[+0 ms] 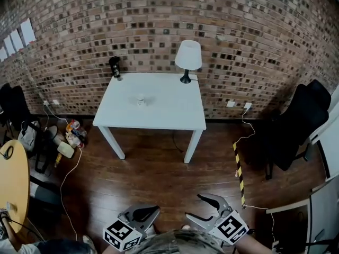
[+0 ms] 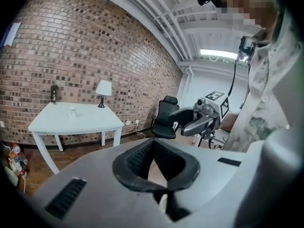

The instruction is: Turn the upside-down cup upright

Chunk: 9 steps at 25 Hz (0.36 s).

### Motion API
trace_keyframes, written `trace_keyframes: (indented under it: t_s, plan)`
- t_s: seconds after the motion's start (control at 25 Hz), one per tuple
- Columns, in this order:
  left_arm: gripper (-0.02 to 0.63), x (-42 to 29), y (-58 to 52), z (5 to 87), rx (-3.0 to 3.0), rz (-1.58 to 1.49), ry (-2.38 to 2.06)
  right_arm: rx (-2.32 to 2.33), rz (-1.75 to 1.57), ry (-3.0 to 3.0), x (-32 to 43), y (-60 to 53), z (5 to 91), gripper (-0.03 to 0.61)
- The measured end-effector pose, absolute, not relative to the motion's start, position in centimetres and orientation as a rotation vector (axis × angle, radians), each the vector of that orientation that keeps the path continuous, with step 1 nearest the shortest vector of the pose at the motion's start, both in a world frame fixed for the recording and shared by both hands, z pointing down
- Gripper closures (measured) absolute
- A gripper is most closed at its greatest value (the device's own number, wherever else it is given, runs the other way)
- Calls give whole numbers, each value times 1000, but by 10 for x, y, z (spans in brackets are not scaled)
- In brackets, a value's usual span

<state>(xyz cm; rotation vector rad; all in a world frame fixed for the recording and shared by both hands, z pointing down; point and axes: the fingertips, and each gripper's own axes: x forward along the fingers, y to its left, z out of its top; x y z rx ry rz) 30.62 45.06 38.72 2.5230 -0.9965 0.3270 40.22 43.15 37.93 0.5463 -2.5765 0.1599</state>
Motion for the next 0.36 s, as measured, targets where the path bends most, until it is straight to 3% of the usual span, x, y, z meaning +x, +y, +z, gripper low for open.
trace_keyframes:
  t_s: [0.36]
  plan:
    - [607, 371, 479, 369, 2491, 337, -1038, 473, 157, -2621, 454, 453, 365, 287]
